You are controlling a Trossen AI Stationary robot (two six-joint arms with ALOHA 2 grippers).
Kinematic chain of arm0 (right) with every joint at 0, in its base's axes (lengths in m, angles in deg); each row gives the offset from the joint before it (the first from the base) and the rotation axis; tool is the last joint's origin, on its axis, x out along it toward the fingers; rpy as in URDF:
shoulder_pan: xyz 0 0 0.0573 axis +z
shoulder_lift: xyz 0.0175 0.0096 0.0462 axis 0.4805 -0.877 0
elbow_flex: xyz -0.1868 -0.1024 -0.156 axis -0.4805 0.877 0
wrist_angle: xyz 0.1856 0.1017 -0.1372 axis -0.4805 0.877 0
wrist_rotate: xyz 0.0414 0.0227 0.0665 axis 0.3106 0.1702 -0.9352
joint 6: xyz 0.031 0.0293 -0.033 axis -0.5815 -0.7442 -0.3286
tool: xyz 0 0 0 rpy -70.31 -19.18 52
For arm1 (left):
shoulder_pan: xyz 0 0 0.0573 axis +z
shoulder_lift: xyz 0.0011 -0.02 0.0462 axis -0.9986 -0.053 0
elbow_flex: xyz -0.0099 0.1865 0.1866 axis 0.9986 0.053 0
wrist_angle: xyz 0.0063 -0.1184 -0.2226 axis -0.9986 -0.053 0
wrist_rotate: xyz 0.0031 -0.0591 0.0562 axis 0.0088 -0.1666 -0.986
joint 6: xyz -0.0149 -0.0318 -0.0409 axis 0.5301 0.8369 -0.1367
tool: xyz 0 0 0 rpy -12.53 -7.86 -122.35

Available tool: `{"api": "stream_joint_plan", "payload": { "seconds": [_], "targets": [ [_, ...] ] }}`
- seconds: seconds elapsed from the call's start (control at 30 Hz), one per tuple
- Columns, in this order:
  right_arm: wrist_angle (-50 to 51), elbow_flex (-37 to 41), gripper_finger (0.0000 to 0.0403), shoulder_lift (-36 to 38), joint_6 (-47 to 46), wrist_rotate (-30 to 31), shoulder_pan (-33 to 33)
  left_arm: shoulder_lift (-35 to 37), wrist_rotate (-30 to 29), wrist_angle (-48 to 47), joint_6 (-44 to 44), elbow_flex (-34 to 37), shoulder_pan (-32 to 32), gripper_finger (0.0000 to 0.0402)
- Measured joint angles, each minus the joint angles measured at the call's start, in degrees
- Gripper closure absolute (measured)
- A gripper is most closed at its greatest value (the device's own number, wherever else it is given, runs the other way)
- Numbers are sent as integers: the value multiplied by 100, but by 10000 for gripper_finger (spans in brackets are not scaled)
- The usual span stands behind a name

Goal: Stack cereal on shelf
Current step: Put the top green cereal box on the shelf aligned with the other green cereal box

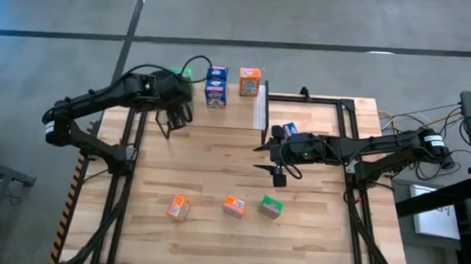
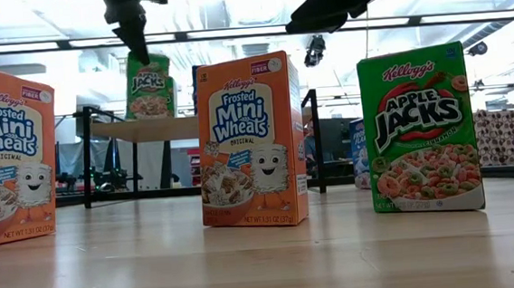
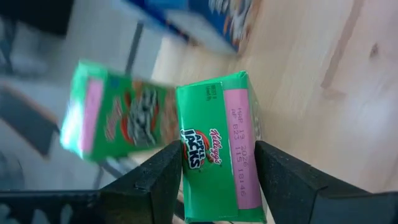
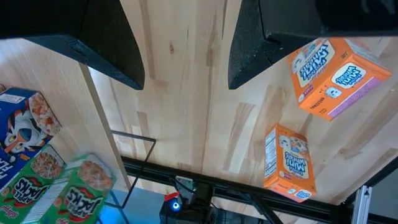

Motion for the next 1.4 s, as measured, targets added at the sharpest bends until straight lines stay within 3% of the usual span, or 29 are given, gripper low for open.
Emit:
{"api": "stream_joint_plan", "payload": {
  "seconds": [0.17,0.4,0.7,0.9,1.4],
  "targets": [
    [2,0,181,0,-43,-2,0,78,82,466,-1168,0,117,220],
    [46,0,181,0,-52,-4,0,134,830,435,-1675,0,707,220],
    [39,0,181,0,-63,-9,0,134,1189,550,-2755,0,1179,220],
    [37,0,181,0,-202,-9,0,134,1795,699,-3062,0,1535,220],
    [31,35,181,0,-465,-9,0,134,1967,838,-3607,257,1910,220]
  ]
}}
